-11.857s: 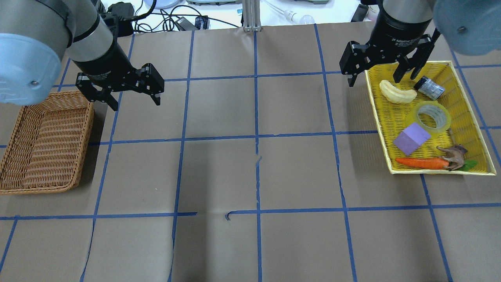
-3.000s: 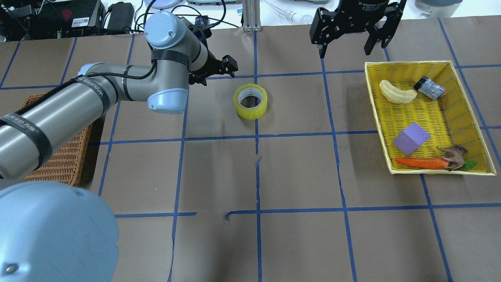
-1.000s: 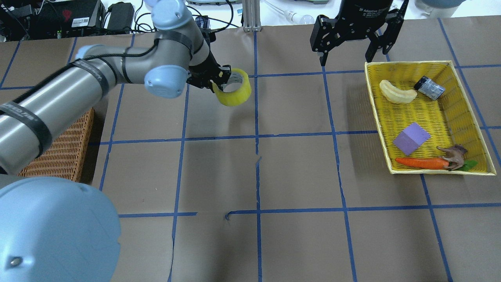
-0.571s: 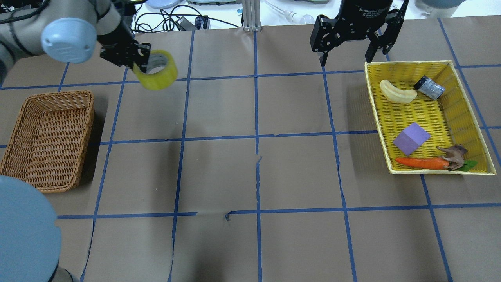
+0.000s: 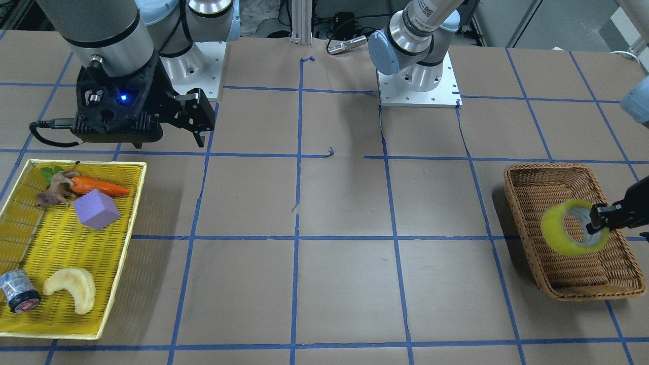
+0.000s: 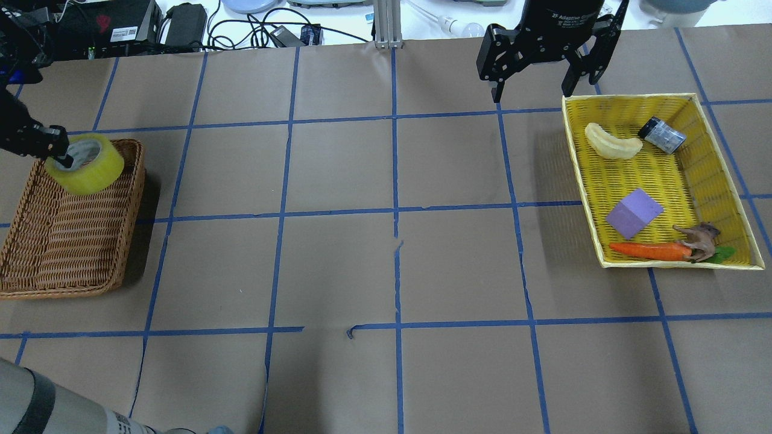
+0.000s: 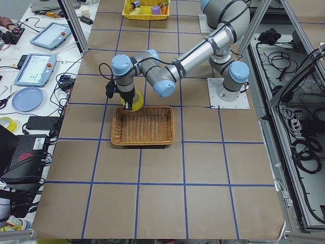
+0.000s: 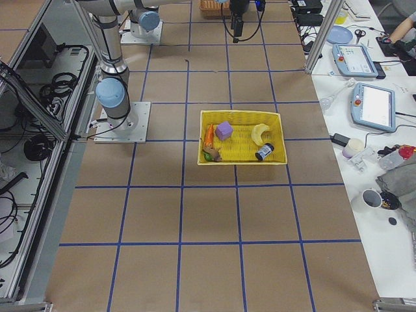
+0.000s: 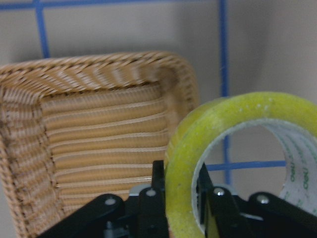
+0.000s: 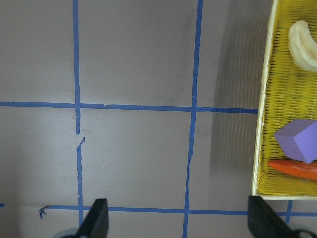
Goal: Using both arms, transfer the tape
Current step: 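Lift the tape roll with the left gripper and carry it over the wicker basket, then lower the tape roll into the wicker basket and open the left gripper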
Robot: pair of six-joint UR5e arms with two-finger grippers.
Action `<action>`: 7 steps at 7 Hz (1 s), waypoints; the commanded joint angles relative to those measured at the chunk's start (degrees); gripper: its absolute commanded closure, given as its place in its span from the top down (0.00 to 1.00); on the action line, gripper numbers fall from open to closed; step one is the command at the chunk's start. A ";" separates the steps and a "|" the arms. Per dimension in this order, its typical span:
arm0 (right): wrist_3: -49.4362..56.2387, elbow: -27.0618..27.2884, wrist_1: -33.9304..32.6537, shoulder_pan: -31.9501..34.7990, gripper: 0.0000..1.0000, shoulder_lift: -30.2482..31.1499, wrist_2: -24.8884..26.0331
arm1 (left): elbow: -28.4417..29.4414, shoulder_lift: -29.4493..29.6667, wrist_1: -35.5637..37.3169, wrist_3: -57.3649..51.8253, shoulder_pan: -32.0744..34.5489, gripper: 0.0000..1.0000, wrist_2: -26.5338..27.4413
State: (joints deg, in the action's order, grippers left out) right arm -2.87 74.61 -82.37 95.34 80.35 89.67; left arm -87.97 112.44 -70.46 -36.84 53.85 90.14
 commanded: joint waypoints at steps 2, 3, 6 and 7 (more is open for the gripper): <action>0.06 0.45 -0.07 0.02 1.00 0.16 -0.02 | -3.52 1.81 1.54 -0.95 -4.80 0.00 -0.32; 0.06 0.45 -0.07 0.02 1.00 0.16 -0.02 | -3.78 2.52 3.21 -1.30 -5.15 0.00 0.12; 0.06 0.45 -0.07 0.02 1.00 0.16 -0.02 | -3.09 0.52 2.27 -0.25 -4.72 1.00 0.39; 0.15 0.54 -0.07 0.02 1.00 0.16 -0.11 | -2.74 -1.76 0.61 -0.16 -4.19 1.00 0.39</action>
State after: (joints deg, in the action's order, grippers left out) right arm -2.79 75.09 -82.44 95.36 80.51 89.63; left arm -91.13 112.90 -68.37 -37.14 49.17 90.45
